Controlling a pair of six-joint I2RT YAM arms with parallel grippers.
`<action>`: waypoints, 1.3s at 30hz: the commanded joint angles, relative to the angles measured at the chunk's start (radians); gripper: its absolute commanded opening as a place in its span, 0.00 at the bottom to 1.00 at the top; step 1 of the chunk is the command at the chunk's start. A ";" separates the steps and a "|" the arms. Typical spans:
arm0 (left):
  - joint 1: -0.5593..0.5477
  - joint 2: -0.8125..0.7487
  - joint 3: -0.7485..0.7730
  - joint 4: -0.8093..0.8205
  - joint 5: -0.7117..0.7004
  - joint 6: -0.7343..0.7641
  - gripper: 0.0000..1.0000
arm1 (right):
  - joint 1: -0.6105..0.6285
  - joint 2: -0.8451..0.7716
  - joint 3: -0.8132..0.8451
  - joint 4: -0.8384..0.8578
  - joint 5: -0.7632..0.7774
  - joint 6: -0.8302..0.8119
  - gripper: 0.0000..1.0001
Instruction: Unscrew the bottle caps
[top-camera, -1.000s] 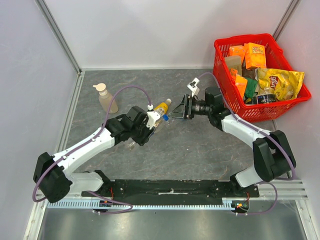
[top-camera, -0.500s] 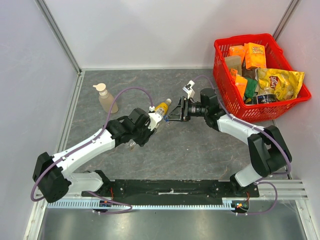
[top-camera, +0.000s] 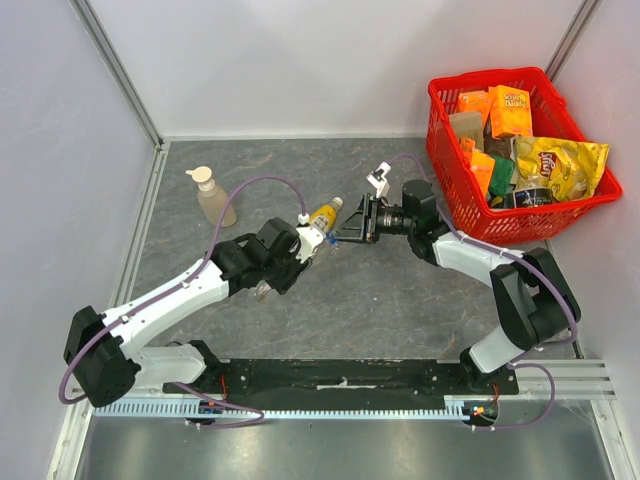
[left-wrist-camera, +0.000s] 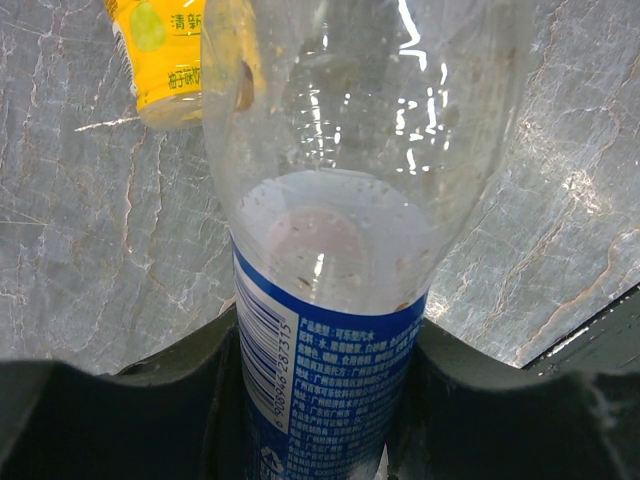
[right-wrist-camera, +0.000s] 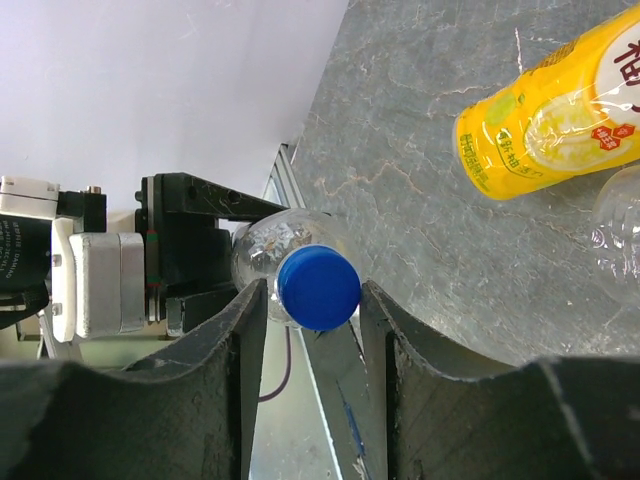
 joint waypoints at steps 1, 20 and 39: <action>-0.011 -0.027 -0.008 0.013 -0.012 -0.015 0.29 | 0.002 0.014 -0.008 0.092 -0.024 0.044 0.47; -0.021 -0.031 -0.009 0.013 -0.027 -0.014 0.29 | 0.028 0.045 -0.005 0.155 -0.019 0.081 0.35; -0.022 -0.054 -0.003 0.006 0.007 -0.022 0.27 | 0.068 -0.085 0.023 0.079 -0.024 -0.083 0.00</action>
